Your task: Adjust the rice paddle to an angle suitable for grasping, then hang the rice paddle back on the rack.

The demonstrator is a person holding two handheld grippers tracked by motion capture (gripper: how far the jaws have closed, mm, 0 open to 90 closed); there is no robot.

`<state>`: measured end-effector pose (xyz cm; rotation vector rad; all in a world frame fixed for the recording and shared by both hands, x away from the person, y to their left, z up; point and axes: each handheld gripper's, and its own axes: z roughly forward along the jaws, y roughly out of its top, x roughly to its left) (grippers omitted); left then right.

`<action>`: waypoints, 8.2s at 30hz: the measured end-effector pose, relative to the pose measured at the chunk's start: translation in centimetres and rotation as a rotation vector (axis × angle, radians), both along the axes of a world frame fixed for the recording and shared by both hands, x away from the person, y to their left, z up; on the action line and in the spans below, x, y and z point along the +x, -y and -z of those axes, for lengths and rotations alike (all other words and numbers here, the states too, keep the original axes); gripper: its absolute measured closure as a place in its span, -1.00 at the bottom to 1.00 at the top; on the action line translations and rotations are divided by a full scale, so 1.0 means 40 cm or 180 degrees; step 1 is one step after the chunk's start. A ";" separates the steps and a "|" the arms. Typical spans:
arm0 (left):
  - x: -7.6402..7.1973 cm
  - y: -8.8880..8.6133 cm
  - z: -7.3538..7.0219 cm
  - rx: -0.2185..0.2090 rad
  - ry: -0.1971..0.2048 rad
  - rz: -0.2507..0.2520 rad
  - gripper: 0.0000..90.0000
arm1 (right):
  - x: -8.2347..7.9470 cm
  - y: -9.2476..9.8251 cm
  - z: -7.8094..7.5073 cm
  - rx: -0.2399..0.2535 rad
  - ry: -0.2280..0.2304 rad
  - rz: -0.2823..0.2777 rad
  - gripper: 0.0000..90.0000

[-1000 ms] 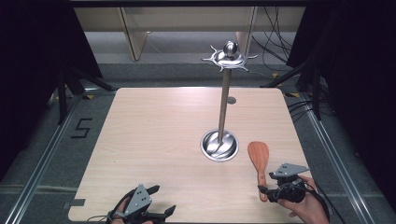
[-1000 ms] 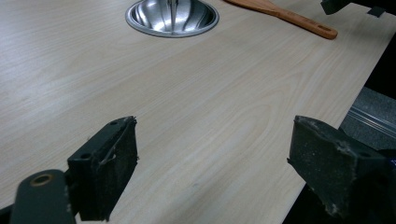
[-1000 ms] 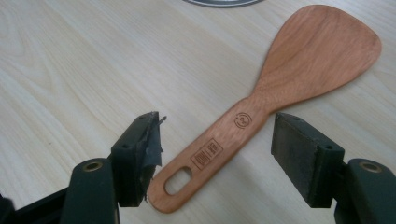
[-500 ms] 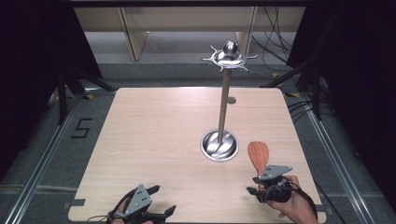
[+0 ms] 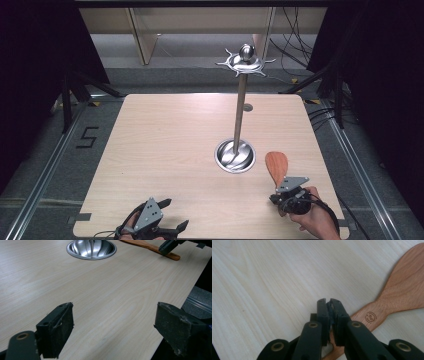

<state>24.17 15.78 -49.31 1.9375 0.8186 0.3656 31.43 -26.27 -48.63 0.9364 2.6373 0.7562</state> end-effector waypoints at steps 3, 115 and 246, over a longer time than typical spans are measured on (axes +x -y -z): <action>0.000 0.000 0.000 -0.0001 -0.0004 -0.0005 -0.67 | 0.000 0.004 0.006 -0.0004 0.0014 0.0037 0.99; -0.003 0.001 0.000 -0.0071 -0.0016 -0.0027 -0.67 | 0.369 0.009 -0.048 0.0164 -0.0202 0.1045 -0.02; -0.004 0.001 -0.006 -0.0114 0.0004 0.0004 -0.67 | 0.224 0.164 -0.197 0.0818 -0.0151 0.0249 0.49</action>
